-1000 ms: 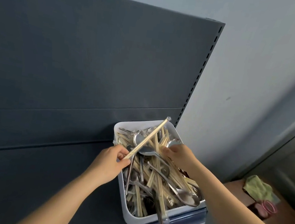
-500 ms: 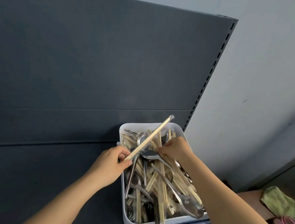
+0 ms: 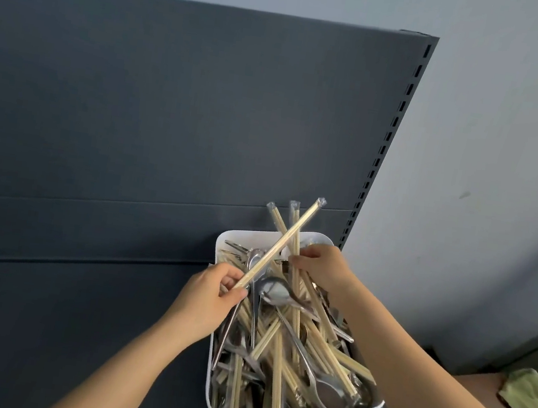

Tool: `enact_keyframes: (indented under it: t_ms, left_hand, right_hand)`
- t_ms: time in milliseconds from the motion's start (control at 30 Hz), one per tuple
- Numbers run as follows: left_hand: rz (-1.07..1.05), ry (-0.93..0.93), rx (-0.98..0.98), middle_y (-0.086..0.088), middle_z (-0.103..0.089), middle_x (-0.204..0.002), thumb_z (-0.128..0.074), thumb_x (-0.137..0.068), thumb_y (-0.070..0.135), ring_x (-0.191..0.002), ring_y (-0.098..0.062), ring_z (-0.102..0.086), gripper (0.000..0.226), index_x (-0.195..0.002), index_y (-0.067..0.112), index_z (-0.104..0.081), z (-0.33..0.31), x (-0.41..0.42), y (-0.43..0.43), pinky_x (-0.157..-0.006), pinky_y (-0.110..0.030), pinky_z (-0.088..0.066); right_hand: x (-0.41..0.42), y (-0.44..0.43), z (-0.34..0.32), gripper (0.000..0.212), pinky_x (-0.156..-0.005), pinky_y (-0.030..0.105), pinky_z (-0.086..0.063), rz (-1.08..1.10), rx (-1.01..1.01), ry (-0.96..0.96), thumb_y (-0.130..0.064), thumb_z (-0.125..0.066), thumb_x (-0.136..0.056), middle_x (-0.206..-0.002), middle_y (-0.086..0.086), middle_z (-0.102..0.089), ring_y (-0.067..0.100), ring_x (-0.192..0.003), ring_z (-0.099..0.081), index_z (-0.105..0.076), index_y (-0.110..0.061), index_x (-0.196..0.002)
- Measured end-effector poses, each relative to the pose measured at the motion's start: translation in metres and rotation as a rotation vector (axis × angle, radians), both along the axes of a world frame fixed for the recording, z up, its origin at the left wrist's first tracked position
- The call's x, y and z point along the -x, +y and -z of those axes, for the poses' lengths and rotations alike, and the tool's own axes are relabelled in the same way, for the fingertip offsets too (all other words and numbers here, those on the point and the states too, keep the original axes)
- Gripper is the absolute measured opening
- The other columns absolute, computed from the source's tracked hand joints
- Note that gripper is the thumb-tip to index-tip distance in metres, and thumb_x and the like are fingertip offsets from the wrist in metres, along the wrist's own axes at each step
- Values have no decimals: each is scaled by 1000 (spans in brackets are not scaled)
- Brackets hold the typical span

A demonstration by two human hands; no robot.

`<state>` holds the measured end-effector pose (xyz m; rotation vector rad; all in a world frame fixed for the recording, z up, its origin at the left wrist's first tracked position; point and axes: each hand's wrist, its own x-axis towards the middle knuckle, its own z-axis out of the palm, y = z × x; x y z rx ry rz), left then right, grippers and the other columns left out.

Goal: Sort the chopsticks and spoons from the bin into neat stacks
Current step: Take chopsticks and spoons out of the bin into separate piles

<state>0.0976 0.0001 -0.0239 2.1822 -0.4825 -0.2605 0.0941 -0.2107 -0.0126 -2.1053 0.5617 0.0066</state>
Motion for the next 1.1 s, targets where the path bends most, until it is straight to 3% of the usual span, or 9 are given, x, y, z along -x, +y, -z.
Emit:
enact_keyframes:
  t_ms: [367,633,767,933,1100]
  left_hand:
    - [-48,-44,90,9,-58,-90,-59,-91,22,-69,-5,-55,10,-100,27,-55,-9,1,-11,-60,-16,-41]
    - [-25,109,297,4,-69,-90,-49,-96,11,-81,-8,-67,14,-96,25,-45,-15,4,-18,-76,-27,-55]
    - [38,131,338,9,-72,-98,-56,-92,27,-94,-4,-66,13,-104,29,-51,-16,4,-25,-87,-30,-51]
    - [101,-20,352,24,-68,-94,-53,-94,24,-91,6,-63,22,-108,40,-60,-27,7,-33,-83,-16,-48]
    - [151,73,399,10,-69,-101,-47,-97,13,-92,-2,-65,26,-113,31,-58,-27,9,-37,-81,-21,-53]
  right_hand:
    - [-2,-2,-26,6,-67,26,-50,143,-132,-302,-20,-69,-85,-78,2,-65,15,-70,-59,-67,-14,-85]
    - [9,-7,-51,7,-79,41,-55,227,-269,-497,-19,-68,-85,-75,5,-62,21,-72,-59,-64,-13,-86]
    - [18,0,-65,5,-77,37,-58,211,-346,-591,-15,-64,-88,-77,6,-61,22,-74,-62,-61,-11,-90]
    - [24,11,-77,7,-76,39,-59,202,-458,-628,-13,-66,-87,-84,11,-64,27,-79,-67,-59,-10,-89]
    - [30,21,-75,10,-75,33,-58,192,-595,-599,-11,-64,-87,-90,14,-65,26,-82,-69,-58,-6,-93]
